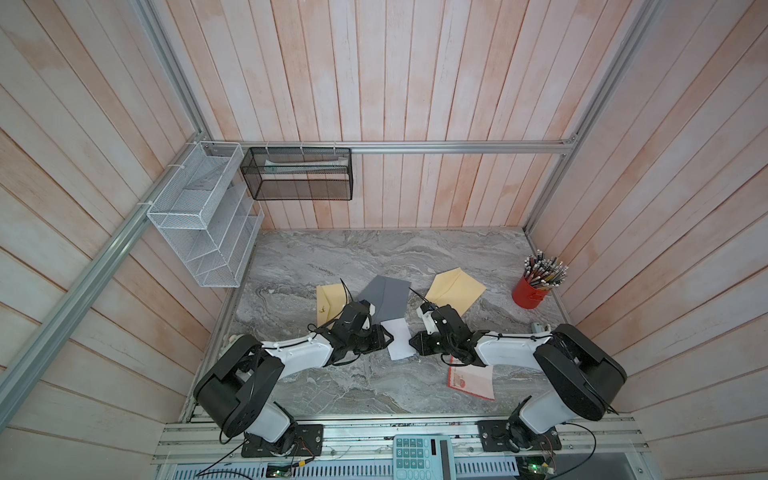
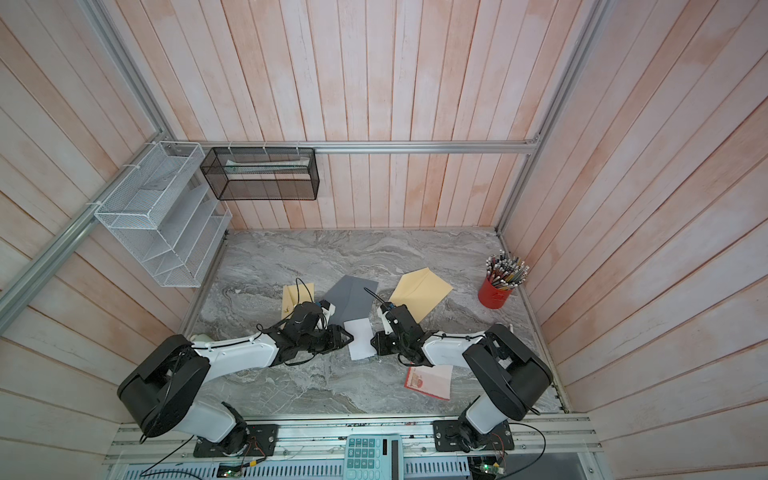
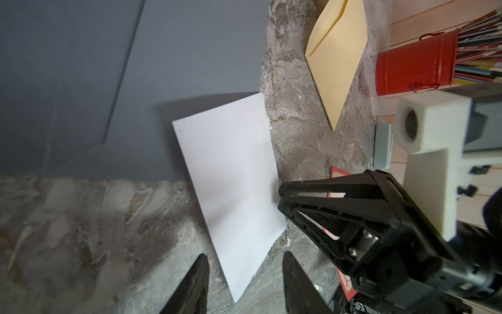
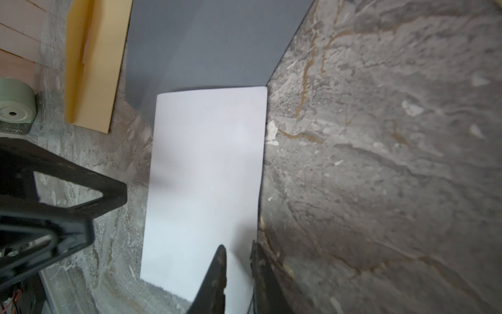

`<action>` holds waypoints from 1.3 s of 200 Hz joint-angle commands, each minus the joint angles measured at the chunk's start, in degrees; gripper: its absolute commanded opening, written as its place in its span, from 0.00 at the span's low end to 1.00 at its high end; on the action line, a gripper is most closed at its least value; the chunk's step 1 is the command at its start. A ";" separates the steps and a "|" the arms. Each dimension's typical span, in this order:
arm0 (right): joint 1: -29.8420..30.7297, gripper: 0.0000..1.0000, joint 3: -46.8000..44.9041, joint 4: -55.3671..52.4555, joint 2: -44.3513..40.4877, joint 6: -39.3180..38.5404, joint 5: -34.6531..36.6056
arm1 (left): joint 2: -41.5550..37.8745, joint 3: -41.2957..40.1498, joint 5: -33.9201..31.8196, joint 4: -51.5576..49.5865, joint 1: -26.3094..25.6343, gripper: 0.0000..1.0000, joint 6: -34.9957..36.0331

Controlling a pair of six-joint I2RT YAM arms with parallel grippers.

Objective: Fold the letter paper in half and place it into the envelope
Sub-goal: Fold the letter paper at the center of the board, then pick up the letter paper from the center of the board.

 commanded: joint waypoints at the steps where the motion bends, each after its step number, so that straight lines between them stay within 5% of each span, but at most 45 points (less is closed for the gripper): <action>1: -0.23 0.20 -1.27 -0.40 1.14 0.55 -0.13 | 1.50 -0.96 -0.64 0.42 0.38 0.46 0.57; 96: -0.30 0.19 -1.74 1.33 2.56 1.33 -1.61 | 6.74 -1.17 3.40 9.68 0.40 0.45 -2.15; 171: -0.23 0.21 -1.49 2.48 2.18 2.13 -3.28 | 4.42 -2.95 5.65 15.35 0.73 0.22 -1.76; 212: -2.10 0.37 -1.59 2.11 -3.33 3.26 -5.51 | 1.92 -3.90 7.06 17.20 1.63 0.00 0.19; 260: -8.54 0.57 -3.28 1.04 -16.70 2.13 -9.02 | -1.73 -7.10 15.72 24.78 5.96 0.00 2.13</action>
